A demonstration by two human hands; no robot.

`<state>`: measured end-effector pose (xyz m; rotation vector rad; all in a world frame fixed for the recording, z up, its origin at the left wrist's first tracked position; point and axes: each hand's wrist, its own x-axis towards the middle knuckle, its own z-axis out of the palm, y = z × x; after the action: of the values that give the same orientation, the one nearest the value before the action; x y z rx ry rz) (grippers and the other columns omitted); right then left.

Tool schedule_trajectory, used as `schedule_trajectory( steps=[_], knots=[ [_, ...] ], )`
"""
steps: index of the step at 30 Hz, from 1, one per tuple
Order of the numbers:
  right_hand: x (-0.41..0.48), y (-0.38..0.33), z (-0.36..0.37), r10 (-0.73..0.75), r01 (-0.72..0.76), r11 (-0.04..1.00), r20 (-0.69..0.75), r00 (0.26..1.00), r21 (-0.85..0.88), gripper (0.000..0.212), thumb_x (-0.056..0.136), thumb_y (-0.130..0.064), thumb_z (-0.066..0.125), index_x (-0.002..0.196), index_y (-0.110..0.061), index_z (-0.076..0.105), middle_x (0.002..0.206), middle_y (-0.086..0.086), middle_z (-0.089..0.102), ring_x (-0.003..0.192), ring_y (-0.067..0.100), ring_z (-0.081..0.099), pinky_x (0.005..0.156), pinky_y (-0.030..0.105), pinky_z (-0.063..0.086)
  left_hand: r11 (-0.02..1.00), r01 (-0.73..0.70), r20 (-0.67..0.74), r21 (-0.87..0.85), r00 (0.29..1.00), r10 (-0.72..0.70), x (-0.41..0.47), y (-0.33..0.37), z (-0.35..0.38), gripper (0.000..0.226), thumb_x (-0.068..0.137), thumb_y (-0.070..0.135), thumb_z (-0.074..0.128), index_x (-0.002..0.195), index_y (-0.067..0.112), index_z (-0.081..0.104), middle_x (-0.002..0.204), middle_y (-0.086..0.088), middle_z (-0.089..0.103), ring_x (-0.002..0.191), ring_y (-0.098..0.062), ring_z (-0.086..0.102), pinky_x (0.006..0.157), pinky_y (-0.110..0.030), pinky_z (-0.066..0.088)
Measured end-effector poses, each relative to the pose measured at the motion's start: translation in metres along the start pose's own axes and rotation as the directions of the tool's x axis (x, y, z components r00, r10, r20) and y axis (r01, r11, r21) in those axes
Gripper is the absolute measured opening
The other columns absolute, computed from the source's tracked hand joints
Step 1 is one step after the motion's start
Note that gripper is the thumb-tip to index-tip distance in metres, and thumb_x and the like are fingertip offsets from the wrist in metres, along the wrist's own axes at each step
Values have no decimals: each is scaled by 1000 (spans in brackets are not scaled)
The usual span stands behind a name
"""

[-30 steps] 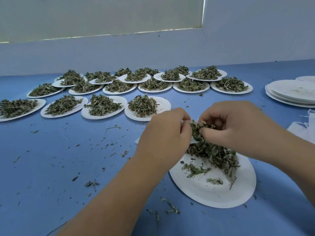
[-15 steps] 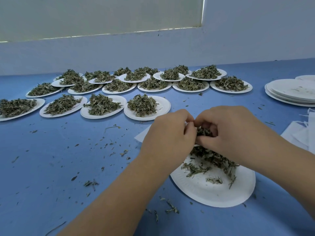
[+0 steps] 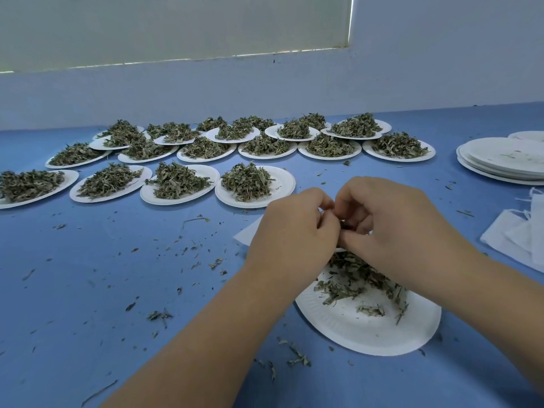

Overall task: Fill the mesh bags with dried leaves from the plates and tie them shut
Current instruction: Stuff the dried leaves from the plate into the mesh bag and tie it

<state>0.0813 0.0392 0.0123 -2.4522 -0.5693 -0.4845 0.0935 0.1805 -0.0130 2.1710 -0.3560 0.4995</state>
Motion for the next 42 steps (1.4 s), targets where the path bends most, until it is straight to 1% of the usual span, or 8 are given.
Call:
schedule_trajectory(
  steps=[10, 15, 20, 23, 31, 35, 38, 42],
  knots=[
    [2, 3, -6, -25, 22, 993, 22, 999, 114, 25, 77, -8, 73, 74, -29, 60, 71, -10, 64, 66, 7, 64, 67, 24, 51, 1000, 19, 0, -23, 1000, -19, 0, -1, -2, 15, 84, 17, 55, 82, 25, 68, 48, 19, 49, 46, -3, 45, 49, -21, 37],
    [3, 6, -12, 26, -62, 900, 89, 996, 431, 22, 78, 0, 74, 76, -22, 70, 75, -10, 73, 72, 6, 71, 69, 13, 53, 999, 27, -29, -24, 999, -28, 2, -3, -6, 12, 87, 15, 59, 83, 20, 69, 46, 14, 48, 47, -5, 44, 46, -14, 35],
    [5, 6, -19, 33, -111, 812, 145, 989, 573, 25, 81, 8, 67, 80, -17, 72, 84, -2, 76, 85, 13, 73, 82, 27, 56, 998, 37, -42, -53, 998, -39, 3, -3, -9, 13, 87, 13, 58, 82, 18, 70, 43, 13, 46, 46, -5, 43, 47, -12, 34],
    [5, 6, -16, 30, -101, 837, 139, 990, 538, 27, 79, 9, 68, 75, -18, 70, 83, -2, 75, 86, 12, 72, 85, 25, 55, 996, 58, -50, -64, 997, -61, 3, -3, -10, 13, 87, 13, 59, 81, 17, 69, 43, 13, 47, 47, -5, 45, 49, -11, 36],
    [2, 8, -6, -65, 83, 950, -71, 995, 301, 25, 77, -3, 75, 74, -26, 66, 81, -12, 65, 75, 4, 67, 65, 8, 47, 994, 70, -29, -78, 997, -73, 4, -3, -9, 13, 87, 14, 59, 82, 19, 70, 43, 11, 43, 46, -6, 41, 49, -12, 35],
    [7, 11, -15, -30, 73, 958, -154, 988, 279, 14, 78, -39, 69, 88, -41, 60, 94, -22, 61, 84, 0, 62, 66, 14, 48, 979, 134, -62, -156, 987, -145, 7, -5, -14, 17, 88, 14, 59, 78, 24, 68, 47, 9, 44, 45, -4, 41, 45, -9, 33],
    [8, 16, -15, 37, -44, 983, 44, 998, 177, 65, 63, -78, 57, 120, -50, 41, 116, -30, 44, 97, -10, 53, 68, 16, 43, 965, 160, -97, -207, 978, -183, 10, -7, -18, 15, 88, 16, 61, 78, 24, 68, 53, -3, 55, 46, -5, 47, 43, -10, 37],
    [2, 14, -1, 44, -59, 994, 158, 986, 90, 110, 42, -86, 58, 138, -53, 14, 124, -25, 27, 98, -15, 45, 73, 17, 42, 934, 202, -101, -295, 965, -241, 10, -7, -22, 10, 89, 18, 62, 82, 20, 68, 47, 7, 54, 40, -4, 47, 42, -18, 40]
  ],
)
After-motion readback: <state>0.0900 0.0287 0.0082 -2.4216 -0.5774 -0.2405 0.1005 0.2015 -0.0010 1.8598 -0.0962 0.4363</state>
